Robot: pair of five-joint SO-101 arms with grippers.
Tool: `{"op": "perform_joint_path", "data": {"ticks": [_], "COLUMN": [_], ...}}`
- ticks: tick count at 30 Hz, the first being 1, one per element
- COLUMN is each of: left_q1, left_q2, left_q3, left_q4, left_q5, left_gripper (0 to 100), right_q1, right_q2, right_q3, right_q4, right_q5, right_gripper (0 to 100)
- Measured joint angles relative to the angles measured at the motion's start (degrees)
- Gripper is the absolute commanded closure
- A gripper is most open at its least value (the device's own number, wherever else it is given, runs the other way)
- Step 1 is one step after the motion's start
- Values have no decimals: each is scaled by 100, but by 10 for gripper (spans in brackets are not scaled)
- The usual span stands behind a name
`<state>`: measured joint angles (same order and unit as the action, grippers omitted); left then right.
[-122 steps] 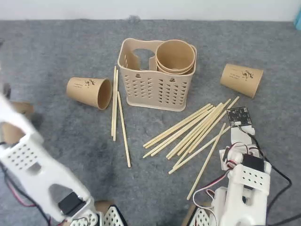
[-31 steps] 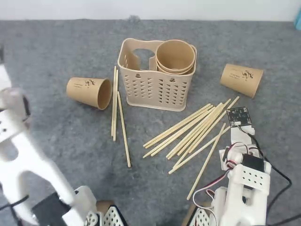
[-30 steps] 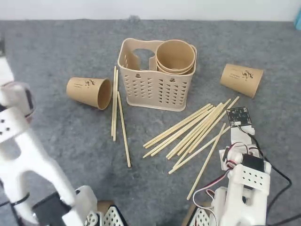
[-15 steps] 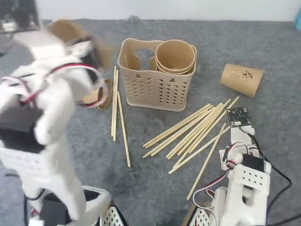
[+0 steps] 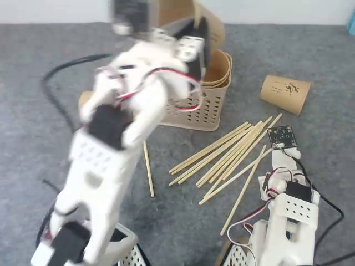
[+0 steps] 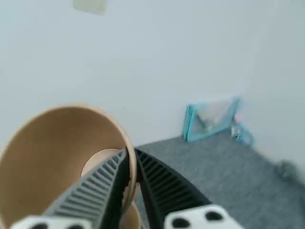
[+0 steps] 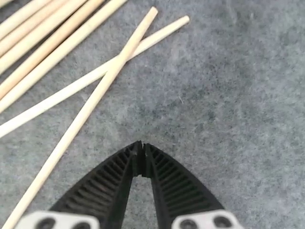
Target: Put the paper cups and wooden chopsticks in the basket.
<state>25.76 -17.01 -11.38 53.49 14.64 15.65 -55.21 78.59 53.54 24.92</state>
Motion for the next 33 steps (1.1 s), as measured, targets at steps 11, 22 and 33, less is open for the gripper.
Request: {"op": "perform_joint_path", "data": {"ticks": [11, 22, 33], "left_q1": [132, 220, 132], "left_q2": [1020, 1020, 1020], "left_q3": [105, 88, -378], "left_q4": [-105, 1152, 1881], "left_q5": [-1073, -2013, -2057], "left_gripper": [988, 988, 788], "right_q1": [0, 0, 0], "right_q2": [0, 0, 0], "right_q3": [0, 0, 0], "right_q4": [0, 0, 0], "right_q5": [0, 0, 0], "right_gripper": [991, 991, 991]}}
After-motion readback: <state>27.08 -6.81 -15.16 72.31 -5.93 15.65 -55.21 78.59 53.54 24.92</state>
